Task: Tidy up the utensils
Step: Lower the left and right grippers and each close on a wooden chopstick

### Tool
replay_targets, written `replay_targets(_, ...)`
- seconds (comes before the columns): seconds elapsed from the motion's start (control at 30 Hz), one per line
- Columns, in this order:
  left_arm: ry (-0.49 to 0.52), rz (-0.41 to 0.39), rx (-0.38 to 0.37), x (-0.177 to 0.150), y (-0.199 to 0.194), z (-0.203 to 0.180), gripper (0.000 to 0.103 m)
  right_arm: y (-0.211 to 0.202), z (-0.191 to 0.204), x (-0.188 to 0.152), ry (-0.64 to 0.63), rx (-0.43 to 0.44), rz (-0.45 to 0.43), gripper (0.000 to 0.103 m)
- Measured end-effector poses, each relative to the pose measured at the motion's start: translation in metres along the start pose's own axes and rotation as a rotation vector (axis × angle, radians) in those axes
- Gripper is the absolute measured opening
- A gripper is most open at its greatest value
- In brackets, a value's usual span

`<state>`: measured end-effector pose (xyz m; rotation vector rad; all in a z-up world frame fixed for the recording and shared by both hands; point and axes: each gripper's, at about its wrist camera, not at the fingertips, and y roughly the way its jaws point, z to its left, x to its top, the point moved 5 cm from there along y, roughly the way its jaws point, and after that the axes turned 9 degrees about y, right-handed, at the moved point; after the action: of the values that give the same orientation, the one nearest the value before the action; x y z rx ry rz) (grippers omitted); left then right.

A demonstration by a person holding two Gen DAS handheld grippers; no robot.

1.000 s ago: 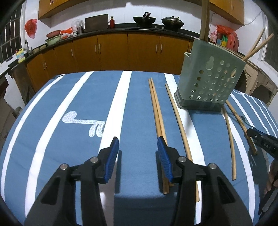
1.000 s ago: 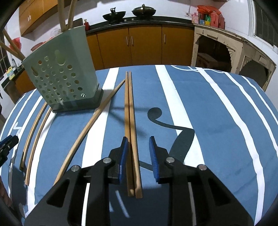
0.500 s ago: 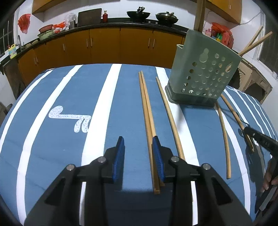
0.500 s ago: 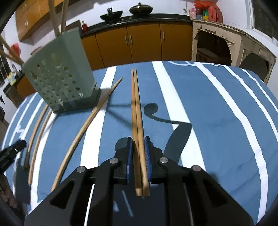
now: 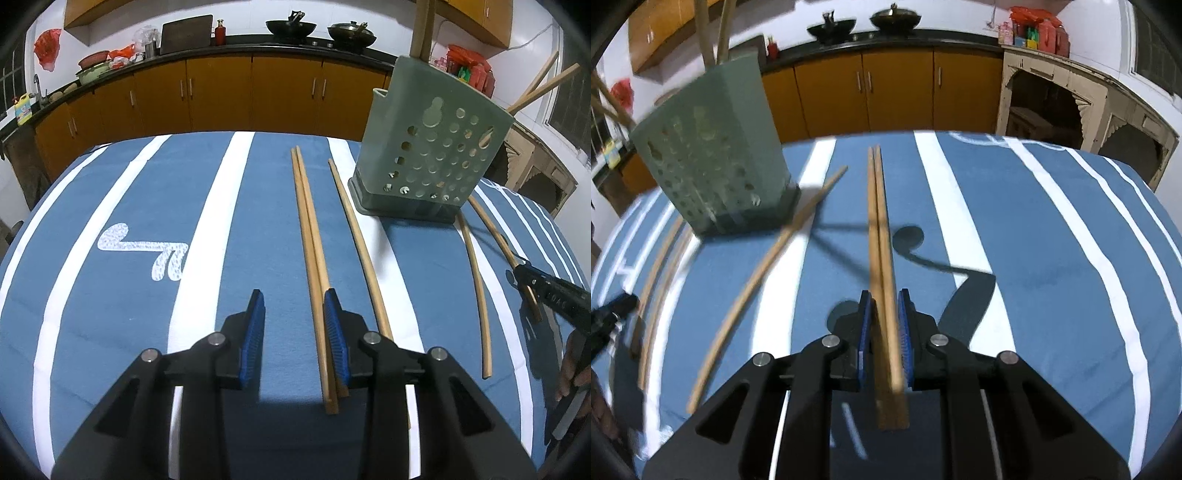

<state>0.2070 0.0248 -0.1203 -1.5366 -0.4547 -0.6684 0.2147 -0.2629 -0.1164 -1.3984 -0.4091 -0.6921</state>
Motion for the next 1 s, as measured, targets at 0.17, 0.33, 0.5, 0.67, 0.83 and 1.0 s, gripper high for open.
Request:
replay_targets(0.17, 0.006, 0.002, -0.022, -0.001, 0.001, -0.001, 0.03, 0.0, -0.018, 0.002, 0.094, 0.05, 0.01, 0.015)
replay_targets(0.33, 0.0, 0.008, -0.029, -0.001, 0.002, 0.0, 0.03, -0.009, -0.026, 0.008, 0.135, 0.076, -0.034, 0.015)
replay_targets(0.5, 0.001, 0.013, -0.027, -0.001, 0.003, 0.0, 0.03, 0.001, -0.021, 0.005, 0.088, 0.033, 0.005, 0.015)
replay_targets(0.67, 0.008, 0.014, -0.028, 0.0, 0.004, 0.0, 0.03, 0.0, -0.019, 0.004, 0.076, 0.019, -0.001, 0.015)
replay_targets(0.83, 0.014, 0.012, -0.04, 0.0, 0.003, -0.001, 0.03, 0.001, -0.034, 0.008, 0.092, -0.054, -0.008, 0.011)
replay_targets(1.0, 0.027, 0.012, -0.048, -0.001, 0.003, -0.003, 0.03, 0.0, -0.049, 0.008, 0.13, -0.062, -0.013, 0.01)
